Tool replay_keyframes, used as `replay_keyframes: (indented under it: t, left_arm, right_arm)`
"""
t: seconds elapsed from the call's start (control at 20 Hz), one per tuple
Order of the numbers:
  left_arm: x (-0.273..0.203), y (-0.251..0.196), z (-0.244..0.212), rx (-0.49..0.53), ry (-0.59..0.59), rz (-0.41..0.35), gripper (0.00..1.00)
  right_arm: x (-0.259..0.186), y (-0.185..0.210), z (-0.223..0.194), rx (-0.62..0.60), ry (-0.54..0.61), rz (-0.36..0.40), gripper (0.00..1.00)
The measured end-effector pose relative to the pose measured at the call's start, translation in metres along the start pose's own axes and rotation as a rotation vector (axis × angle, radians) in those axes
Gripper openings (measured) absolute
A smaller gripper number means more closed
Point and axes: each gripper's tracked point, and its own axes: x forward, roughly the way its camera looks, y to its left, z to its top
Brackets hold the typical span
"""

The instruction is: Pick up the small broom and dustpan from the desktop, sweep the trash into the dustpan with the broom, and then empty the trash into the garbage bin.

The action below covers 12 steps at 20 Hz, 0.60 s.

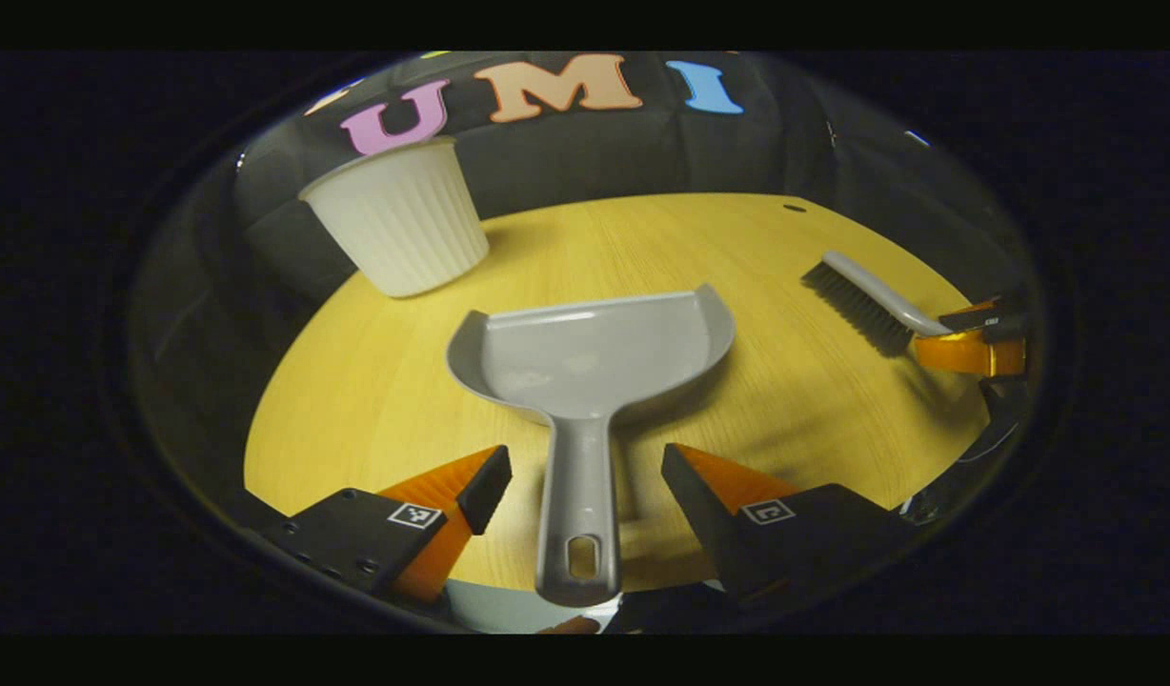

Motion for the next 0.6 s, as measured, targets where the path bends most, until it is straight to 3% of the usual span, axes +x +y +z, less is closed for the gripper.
replay_keyframes:
  t: [0.05, 0.25, 0.35, 0.4, 0.45, 0.55, 0.6]
  left_arm:
    - [-0.012, 0.003, 0.019, -0.007, -0.073, 0.034, 0.96]
    - [-0.09, 0.022, 0.127, -0.049, -0.392, 0.166, 0.95]
    - [-0.126, 0.024, 0.174, -0.065, -0.522, 0.2, 0.95]
    - [-0.141, 0.025, 0.196, -0.069, -0.584, 0.204, 1.0]
    - [-0.157, 0.024, 0.218, -0.06, -0.652, 0.207, 0.94]
    - [-0.173, 0.024, 0.249, -0.021, -0.74, 0.206, 1.0]
    - [-0.18, 0.027, 0.257, -0.008, -0.779, 0.201, 0.93]
  right_arm:
    - [-0.013, -0.003, 0.014, -0.013, -0.063, -0.007, 0.95]
    - [-0.095, 0.003, 0.095, 0.02, -0.413, 0.051, 0.92]
    - [-0.142, 0.005, 0.138, 0.066, -0.587, 0.064, 0.92]
    - [-0.161, 0.007, 0.156, 0.079, -0.657, 0.062, 0.92]
    - [-0.176, 0.008, 0.17, 0.087, -0.704, 0.051, 0.92]
    - [-0.202, 0.006, 0.194, 0.114, -0.773, 0.026, 0.92]
    - [-0.219, 0.005, 0.205, 0.124, -0.804, 0.008, 0.92]
